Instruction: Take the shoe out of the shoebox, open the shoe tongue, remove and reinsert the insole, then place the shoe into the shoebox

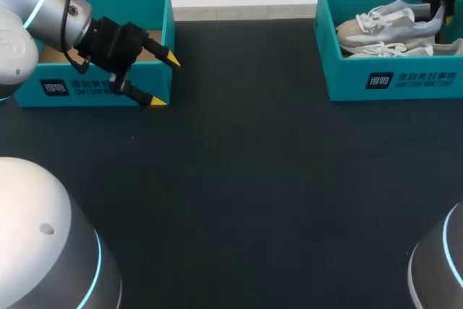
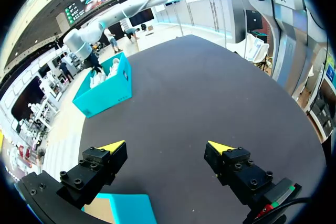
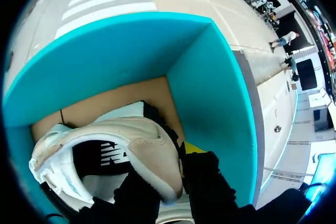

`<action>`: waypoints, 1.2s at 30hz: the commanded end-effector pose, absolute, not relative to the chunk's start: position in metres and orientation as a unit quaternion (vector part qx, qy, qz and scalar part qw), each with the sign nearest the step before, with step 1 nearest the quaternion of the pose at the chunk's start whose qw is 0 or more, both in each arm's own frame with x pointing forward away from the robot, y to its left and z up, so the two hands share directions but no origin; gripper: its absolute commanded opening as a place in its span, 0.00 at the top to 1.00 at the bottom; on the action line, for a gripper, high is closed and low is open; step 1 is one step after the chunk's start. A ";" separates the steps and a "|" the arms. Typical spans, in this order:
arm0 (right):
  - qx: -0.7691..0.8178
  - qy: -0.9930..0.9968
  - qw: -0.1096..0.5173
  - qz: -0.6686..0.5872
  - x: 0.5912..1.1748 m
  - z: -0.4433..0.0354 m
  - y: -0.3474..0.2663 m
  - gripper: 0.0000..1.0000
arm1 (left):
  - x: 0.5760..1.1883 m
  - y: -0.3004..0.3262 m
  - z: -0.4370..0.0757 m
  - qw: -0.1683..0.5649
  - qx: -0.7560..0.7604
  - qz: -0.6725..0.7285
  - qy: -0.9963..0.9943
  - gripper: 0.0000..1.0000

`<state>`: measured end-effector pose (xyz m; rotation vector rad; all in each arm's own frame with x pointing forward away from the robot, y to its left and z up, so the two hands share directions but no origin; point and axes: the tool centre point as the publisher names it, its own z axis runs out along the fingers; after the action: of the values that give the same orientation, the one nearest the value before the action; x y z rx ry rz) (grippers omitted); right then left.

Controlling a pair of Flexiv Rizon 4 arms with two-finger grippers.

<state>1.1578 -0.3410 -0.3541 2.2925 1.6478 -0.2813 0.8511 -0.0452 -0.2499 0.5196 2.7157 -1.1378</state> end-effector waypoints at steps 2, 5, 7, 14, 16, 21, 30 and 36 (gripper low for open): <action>0.801 0.573 0.144 -0.097 1.163 -0.355 -0.344 0.00 | 0.852 -0.045 -0.250 0.075 0.174 -0.379 0.906 0.00; 0.801 0.573 0.146 -0.096 1.162 -0.353 -0.344 0.00 | 0.852 -0.045 -0.250 0.075 0.174 -0.379 0.906 0.00; 0.798 0.576 0.146 -0.095 1.161 -0.350 -0.342 0.00 | 0.852 -0.045 -0.250 0.075 0.174 -0.379 0.906 0.00; 0.794 0.586 0.143 -0.077 1.154 -0.330 -0.332 0.00 | 0.852 -0.045 -0.250 0.075 0.174 -0.379 0.906 0.00; 0.790 0.591 0.144 -0.075 1.152 -0.324 -0.330 0.00 | 0.852 -0.045 -0.250 0.075 0.174 -0.379 0.906 0.00; 0.782 0.602 0.144 -0.066 1.142 -0.304 -0.323 0.00 | 0.852 -0.045 -0.250 0.075 0.174 -0.379 0.906 0.00; 0.732 0.668 0.135 -0.008 1.107 -0.251 -0.307 0.00 | 0.852 -0.045 -0.250 0.075 0.174 -0.379 0.906 0.00; 0.668 0.736 0.104 0.026 1.071 -0.216 -0.290 0.00 | 0.852 -0.045 -0.250 0.075 0.174 -0.379 0.906 0.00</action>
<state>1.1197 -0.2918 -0.2420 2.0645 2.1442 -0.0656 0.8511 -0.0452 -0.2499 0.5197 2.7157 -1.1378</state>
